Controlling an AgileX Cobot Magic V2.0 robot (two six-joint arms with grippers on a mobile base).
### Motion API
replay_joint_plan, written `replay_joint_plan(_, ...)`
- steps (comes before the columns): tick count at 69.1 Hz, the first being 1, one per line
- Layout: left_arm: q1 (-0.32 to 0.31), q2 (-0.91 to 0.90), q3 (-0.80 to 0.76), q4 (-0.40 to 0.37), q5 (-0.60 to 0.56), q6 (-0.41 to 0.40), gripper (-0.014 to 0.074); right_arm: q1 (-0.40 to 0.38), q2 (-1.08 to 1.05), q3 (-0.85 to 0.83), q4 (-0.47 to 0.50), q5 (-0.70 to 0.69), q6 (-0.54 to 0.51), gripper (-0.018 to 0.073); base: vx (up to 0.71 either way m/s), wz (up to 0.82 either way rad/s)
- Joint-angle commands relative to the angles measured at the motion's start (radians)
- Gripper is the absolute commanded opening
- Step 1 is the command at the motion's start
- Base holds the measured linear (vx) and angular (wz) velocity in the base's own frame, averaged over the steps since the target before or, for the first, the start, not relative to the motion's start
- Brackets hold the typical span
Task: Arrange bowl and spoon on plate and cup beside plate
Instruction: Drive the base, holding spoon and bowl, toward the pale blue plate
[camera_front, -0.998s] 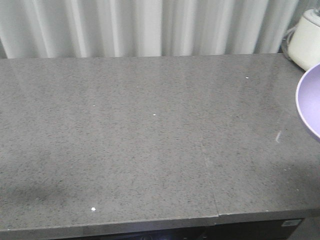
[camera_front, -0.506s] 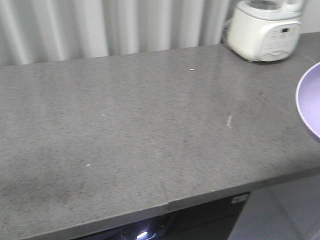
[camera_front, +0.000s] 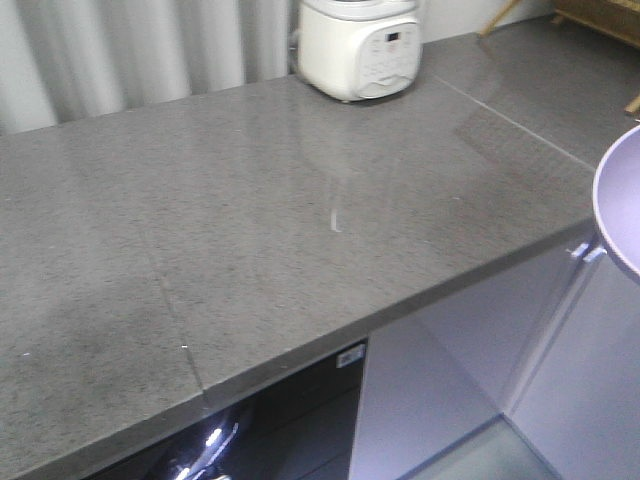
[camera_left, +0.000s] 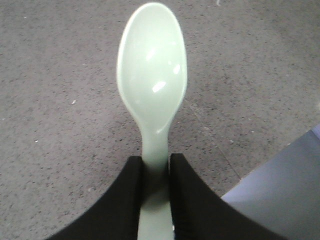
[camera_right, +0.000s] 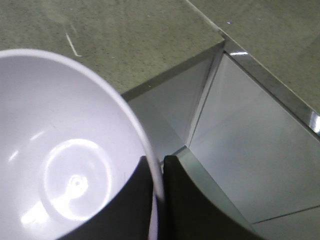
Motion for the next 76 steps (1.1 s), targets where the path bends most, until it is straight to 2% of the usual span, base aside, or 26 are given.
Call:
replay_joint_plan(1, 0.001, -0.016, -0.022, 0.001, -0.048, -0.001, -0.0006, -0.007, -0.008, -0.028, -0.01, -0.057, -0.006, -0.0006, -0.06, -0.47)
replay_joint_plan(76, 0.001, -0.016, -0.022, 0.001, -0.048, -0.001, -0.0006, -0.007, -0.008, -0.028, -0.01, -0.059, -0.006, -0.0006, -0.02, -0.42)
